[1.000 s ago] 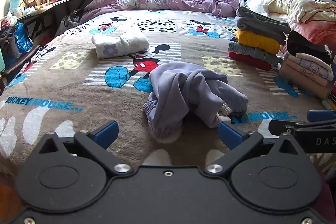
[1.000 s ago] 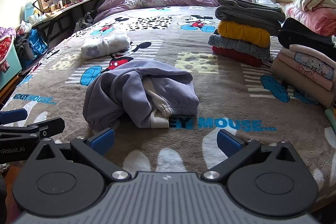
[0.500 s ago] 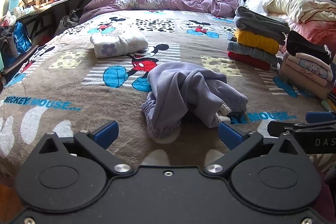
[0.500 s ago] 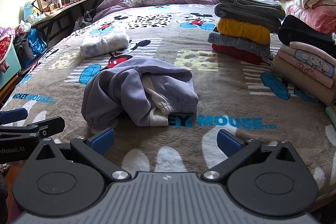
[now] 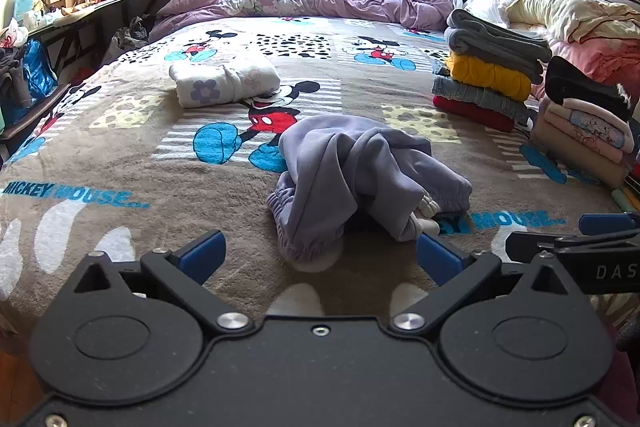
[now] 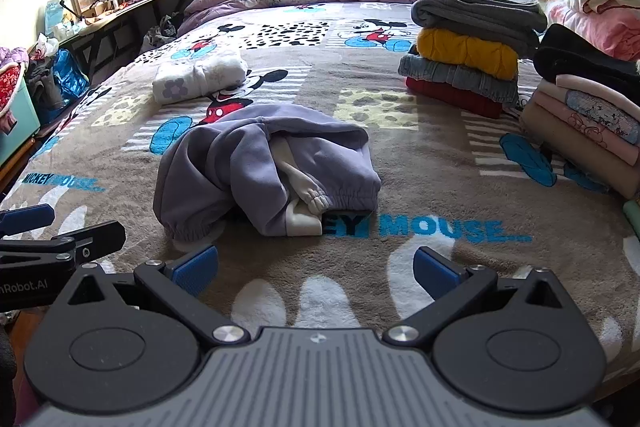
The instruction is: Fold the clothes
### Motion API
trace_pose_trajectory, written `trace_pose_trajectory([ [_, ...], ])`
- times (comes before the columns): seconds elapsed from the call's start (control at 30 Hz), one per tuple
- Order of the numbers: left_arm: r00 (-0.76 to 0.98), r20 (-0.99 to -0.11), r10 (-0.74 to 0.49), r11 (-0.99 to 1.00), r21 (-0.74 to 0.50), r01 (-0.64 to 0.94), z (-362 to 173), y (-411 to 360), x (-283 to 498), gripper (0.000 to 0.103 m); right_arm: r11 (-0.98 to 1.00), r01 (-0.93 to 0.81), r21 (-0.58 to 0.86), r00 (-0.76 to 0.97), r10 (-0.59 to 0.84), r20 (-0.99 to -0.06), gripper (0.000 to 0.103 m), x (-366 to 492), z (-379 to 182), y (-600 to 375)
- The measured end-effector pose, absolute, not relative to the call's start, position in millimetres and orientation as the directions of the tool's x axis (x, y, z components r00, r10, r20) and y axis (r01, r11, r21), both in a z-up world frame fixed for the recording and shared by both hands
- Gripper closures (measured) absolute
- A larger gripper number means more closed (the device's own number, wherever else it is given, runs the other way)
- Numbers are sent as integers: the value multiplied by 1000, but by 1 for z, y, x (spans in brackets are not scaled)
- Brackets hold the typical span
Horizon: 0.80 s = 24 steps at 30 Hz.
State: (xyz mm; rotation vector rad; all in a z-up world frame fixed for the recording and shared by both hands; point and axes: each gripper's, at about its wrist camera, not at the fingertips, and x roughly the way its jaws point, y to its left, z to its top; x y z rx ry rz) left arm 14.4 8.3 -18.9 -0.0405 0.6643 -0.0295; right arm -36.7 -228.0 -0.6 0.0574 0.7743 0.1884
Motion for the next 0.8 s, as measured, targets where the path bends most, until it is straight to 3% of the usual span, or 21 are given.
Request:
trace_pose_trajectory([
  [0.8,757,-650,-68,998,-51,46,-40,5,37,0,984,-124,128,670,179,-721,0,-17,-21,-234],
])
